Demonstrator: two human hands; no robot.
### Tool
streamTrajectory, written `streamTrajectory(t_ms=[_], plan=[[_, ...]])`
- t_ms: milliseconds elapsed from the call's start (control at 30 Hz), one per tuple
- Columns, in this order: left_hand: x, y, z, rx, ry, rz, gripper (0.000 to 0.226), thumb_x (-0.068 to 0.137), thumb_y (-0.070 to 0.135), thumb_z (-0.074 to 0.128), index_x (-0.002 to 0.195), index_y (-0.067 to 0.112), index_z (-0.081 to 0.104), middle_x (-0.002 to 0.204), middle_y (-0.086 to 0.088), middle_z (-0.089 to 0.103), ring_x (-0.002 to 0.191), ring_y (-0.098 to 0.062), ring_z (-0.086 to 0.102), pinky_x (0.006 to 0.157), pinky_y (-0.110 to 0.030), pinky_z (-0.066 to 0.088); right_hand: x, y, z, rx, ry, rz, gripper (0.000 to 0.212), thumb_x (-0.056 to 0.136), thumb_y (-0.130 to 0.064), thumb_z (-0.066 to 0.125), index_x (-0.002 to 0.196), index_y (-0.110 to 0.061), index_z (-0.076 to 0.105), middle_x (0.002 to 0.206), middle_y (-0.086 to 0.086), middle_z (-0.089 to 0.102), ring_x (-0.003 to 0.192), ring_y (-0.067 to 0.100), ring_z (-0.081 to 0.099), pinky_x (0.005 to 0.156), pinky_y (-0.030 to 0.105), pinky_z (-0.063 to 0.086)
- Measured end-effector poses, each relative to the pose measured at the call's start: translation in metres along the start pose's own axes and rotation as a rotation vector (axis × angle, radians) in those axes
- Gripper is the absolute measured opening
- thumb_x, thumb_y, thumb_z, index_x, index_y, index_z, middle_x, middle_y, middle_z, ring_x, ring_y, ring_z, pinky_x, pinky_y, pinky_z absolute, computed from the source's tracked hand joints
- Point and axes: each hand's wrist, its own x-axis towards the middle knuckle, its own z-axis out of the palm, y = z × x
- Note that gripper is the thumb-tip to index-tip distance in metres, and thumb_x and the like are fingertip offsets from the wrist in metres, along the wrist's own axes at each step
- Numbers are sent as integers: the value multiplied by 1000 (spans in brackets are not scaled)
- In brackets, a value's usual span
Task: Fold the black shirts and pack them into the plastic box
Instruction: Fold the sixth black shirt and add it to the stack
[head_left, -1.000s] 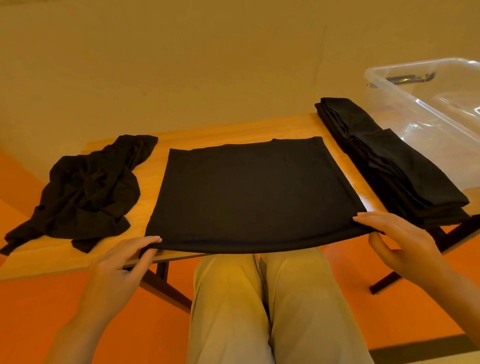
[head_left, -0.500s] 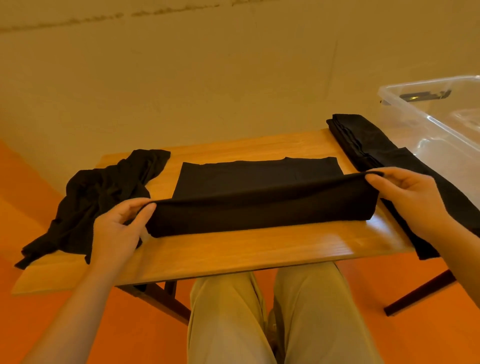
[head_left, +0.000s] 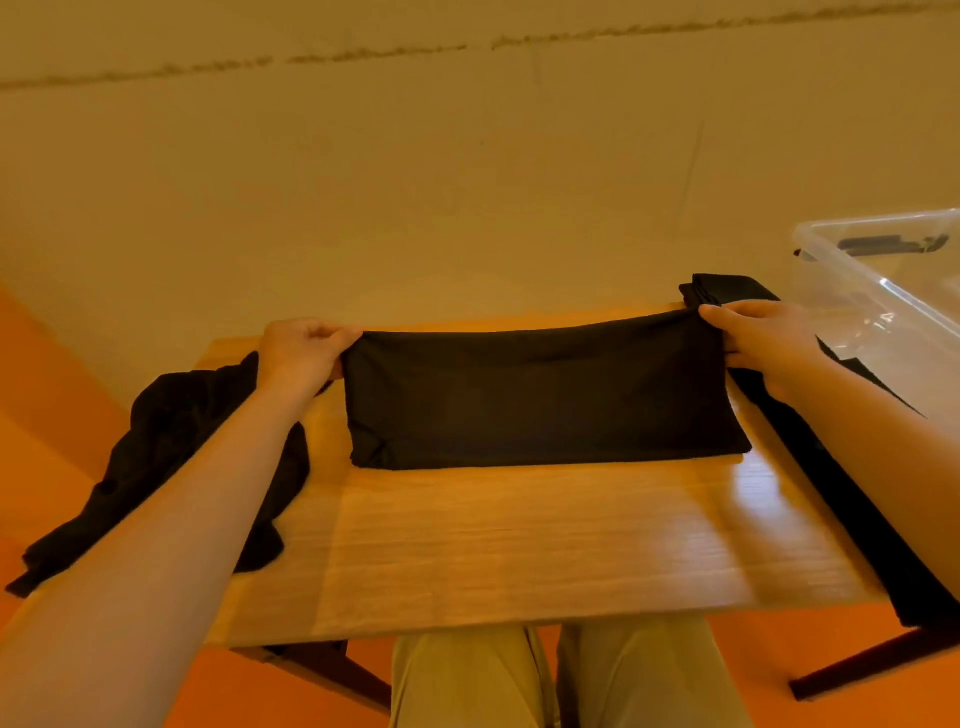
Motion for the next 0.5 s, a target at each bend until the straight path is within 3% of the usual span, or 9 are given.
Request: streamTrajectory(t_ms=[100, 233, 367, 500], plan=[[-2, 18, 15, -20, 19, 31, 11, 85, 25, 72, 86, 14, 71, 88, -3, 71, 78, -15, 69, 66, -27, 57, -7, -10, 18, -30, 11, -92, 12, 88, -30, 66, 84, -20, 71, 93, 8, 70, 92, 22, 68, 88, 40, 55], [-33, 40, 44, -86, -74, 42, 10, 84, 22, 74, 81, 14, 71, 82, -3, 72, 69, -15, 70, 62, -25, 58, -45, -23, 52, -47, -31, -224, 15, 88, -33, 65, 81, -22, 72, 80, 4, 71, 79, 17, 68, 80, 38, 57], [-75, 50, 75, -114, -235, 62, 4, 83, 20, 75, 79, 20, 72, 81, 3, 73, 72, -10, 70, 66, -21, 57, -91, -29, 91, -54, -147, -342, 18, 90, -35, 62, 77, -29, 71, 68, -9, 68, 66, 3, 63, 63, 21, 49], [-103, 46, 93, -110, -260, 111, 11, 84, 20, 72, 82, 30, 71, 87, 10, 72, 85, -5, 69, 81, -29, 57, -122, -18, 117, -10, -159, -417, 11, 91, -27, 62, 95, -26, 73, 78, -19, 67, 80, -7, 62, 68, 8, 46]])
